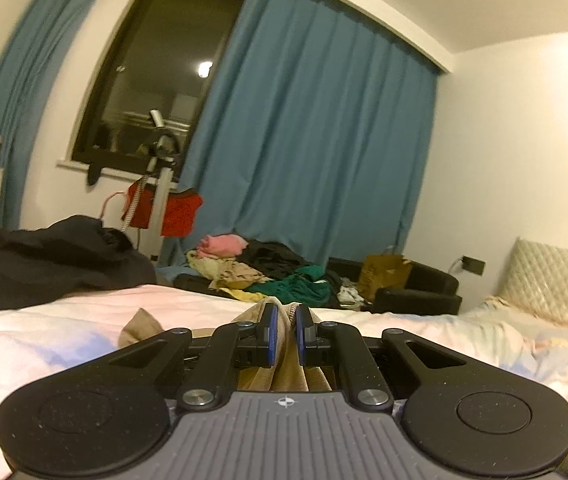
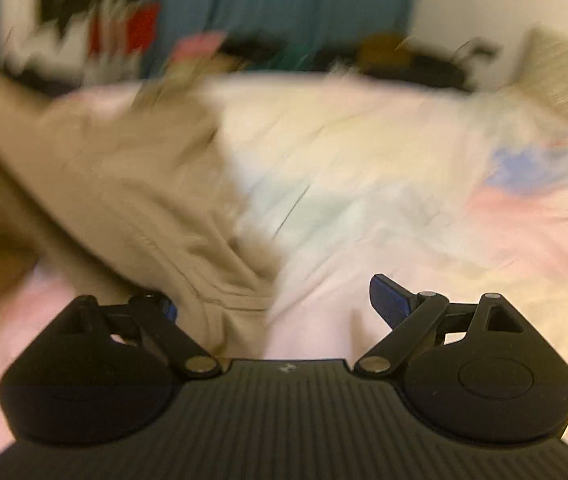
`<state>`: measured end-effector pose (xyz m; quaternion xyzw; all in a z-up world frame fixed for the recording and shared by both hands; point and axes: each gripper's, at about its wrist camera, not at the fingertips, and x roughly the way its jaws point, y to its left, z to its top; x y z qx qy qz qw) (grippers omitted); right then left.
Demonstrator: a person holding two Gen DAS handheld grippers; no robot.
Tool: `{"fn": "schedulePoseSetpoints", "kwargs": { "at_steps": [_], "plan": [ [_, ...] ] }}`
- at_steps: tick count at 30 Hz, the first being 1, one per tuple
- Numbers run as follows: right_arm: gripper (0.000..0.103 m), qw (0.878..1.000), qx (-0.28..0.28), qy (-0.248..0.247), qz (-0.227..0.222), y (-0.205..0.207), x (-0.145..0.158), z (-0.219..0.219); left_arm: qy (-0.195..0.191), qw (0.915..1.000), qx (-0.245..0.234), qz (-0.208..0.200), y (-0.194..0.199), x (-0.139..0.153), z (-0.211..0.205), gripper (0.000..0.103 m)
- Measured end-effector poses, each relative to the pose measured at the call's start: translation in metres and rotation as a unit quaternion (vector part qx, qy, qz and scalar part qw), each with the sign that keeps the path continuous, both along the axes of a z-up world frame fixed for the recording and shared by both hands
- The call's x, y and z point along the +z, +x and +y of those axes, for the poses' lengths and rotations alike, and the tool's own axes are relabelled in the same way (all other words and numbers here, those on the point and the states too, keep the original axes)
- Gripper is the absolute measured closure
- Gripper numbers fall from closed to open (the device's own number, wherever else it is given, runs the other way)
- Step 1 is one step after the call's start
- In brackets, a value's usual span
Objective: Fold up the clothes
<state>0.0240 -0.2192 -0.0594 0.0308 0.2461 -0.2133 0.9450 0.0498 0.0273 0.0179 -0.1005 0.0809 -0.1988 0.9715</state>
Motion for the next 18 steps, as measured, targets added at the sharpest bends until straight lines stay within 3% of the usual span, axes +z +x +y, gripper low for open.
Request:
{"fn": "schedulePoseSetpoints", "kwargs": {
  "at_steps": [4, 9, 10, 11, 13, 15, 18],
  "plan": [
    [0.013, 0.987, -0.045, -0.041, -0.147, -0.035, 0.03, 0.001, -0.007, 0.9999, 0.002, 0.009, 0.003, 0.001, 0.006, 0.093],
    [0.014, 0.991, -0.011, -0.009, -0.13, -0.027, 0.023, -0.003, 0.017, 0.9993, 0.002, 0.033, 0.008, -0.004, 0.003, 0.092],
    [0.019, 0.992, -0.003, -0.002, -0.125, -0.025, 0.021, -0.004, 0.022, 0.9987, 0.002, 0.045, 0.011, -0.007, 0.003, 0.092],
    [0.035, 0.993, 0.005, 0.006, -0.12, -0.022, 0.019, -0.005, 0.027, 0.998, 0.002, 0.057, 0.014, -0.01, 0.003, 0.092],
    [0.051, 0.994, 0.02, 0.02, -0.11, -0.018, 0.016, -0.007, 0.036, 0.9962, 0.001, 0.079, 0.02, -0.016, 0.004, 0.091],
    [0.085, 0.994, 0.035, 0.035, -0.101, -0.014, 0.012, -0.009, 0.046, 0.9946, -0.006, 0.093, 0.023, -0.021, 0.002, 0.09],
    [0.093, 0.993, 0.054, 0.042, -0.092, -0.013, 0.012, -0.001, 0.077, 0.9923, -0.008, 0.097, 0.022, -0.026, -0.004, 0.089]
  ]
}}
